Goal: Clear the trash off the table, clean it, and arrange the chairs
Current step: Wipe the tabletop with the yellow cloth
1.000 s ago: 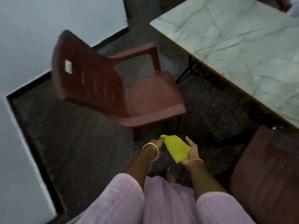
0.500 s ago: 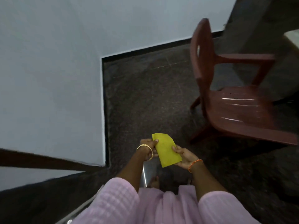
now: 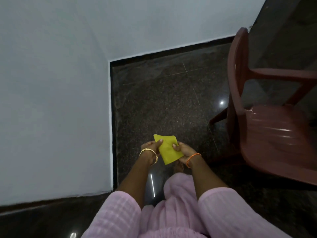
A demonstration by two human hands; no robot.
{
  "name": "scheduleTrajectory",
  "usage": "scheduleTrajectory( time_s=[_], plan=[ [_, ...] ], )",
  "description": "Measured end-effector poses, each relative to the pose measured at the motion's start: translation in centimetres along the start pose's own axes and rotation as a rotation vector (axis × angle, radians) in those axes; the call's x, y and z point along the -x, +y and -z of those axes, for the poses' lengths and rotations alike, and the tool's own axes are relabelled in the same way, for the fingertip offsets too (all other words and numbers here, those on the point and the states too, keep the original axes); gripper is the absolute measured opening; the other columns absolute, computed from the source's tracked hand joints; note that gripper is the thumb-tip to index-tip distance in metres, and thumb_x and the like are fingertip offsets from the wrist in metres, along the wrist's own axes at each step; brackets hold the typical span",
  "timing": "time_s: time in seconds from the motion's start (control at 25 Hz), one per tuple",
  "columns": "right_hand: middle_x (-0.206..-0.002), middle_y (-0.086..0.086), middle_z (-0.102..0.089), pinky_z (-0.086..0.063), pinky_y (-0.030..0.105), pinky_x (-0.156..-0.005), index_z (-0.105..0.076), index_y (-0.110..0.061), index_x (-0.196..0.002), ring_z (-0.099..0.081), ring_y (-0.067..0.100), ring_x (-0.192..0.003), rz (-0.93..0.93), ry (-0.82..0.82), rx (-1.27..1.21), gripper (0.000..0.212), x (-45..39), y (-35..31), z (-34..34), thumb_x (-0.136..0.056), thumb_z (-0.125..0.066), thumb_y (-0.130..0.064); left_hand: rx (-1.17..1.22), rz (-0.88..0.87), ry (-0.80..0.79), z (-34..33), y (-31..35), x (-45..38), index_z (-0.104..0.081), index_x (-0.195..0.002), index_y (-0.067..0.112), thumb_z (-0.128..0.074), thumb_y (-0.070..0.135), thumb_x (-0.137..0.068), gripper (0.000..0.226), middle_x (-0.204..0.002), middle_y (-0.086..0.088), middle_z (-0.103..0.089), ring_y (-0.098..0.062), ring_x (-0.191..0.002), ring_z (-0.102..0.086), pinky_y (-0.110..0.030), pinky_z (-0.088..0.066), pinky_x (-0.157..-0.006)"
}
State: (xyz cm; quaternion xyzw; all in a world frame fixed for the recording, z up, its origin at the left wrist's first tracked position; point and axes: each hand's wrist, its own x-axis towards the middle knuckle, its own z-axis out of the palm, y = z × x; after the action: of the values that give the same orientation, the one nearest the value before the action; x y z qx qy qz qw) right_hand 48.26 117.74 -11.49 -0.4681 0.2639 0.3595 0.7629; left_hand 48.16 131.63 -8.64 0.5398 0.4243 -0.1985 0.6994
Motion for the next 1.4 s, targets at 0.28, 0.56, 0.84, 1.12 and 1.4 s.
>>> scheduleTrajectory(
  time_s=[0.28,0.56,0.84,1.12,1.4],
  plan=[
    [-0.088,0.013,-0.063,-0.045,0.04,-0.086,-0.053,0.0,-0.107,-0.059,0.026,-0.078,-0.006,0.057,-0.118,0.022,-8.4,-13.4,-0.9,-0.097,-0.034,-0.002,0.067,-0.113,0.052,-8.6,11.9,-7.9,-0.058,-0.088,0.0,-0.068,0.001,-0.082,0.012,-0.081,-0.015,-0.062,-0.019,-0.067,-0.057,-0.035,-0.054,-0.071],
    [-0.089,0.014,-0.062,-0.047,0.035,-0.065,-0.057,-0.005,-0.1,-0.058,0.027,-0.077,-0.005,0.231,-0.296,0.024,-17.7,-25.4,0.3,-0.09,-0.039,-0.016,-0.163,-0.091,0.026,-18.1,22.8,-19.6,-0.062,-0.114,-0.003,-0.075,0.018,-0.079,0.043,-0.103,-0.016,-0.062,-0.029,-0.096,-0.06,-0.045,-0.05,-0.094],
    [-0.081,0.009,-0.061,-0.046,0.033,-0.062,-0.057,-0.008,-0.093,-0.057,0.022,-0.072,0.075,0.423,-0.356,0.017,-25.9,-41.3,2.8,-0.093,-0.049,-0.022,-0.583,-0.015,-0.349,-29.9,37.9,-28.5,-0.049,-0.128,-0.01,-0.059,-0.01,-0.085,0.045,-0.126,-0.027,-0.057,-0.034,-0.11,-0.059,-0.045,-0.047,-0.097],
    [-0.098,0.012,-0.062,-0.048,0.03,-0.064,-0.059,-0.009,-0.11,-0.058,0.024,-0.083,0.336,0.657,-0.547,0.02,-29.0,-55.0,12.2,-0.09,-0.054,-0.008,-0.809,0.009,-0.565,-47.6,45.0,-33.6,-0.053,-0.124,-0.01,-0.06,0.005,-0.089,0.038,-0.127,-0.026,-0.057,-0.027,-0.097,-0.058,-0.041,-0.047,-0.082],
    [-0.115,0.011,-0.054,-0.049,0.025,-0.06,-0.054,-0.008,-0.129,-0.056,0.018,-0.08,0.465,0.746,-0.681,0.05,-30.8,-65.1,25.8,-0.087,-0.04,0.016,-1.029,-0.384,-0.571,-68.3,44.6,-37.6,-0.056,-0.09,0.009,-0.068,-0.005,-0.079,0.022,-0.099,-0.015,-0.059,-0.023,-0.09,-0.054,-0.037,-0.048,-0.086]
  ],
)
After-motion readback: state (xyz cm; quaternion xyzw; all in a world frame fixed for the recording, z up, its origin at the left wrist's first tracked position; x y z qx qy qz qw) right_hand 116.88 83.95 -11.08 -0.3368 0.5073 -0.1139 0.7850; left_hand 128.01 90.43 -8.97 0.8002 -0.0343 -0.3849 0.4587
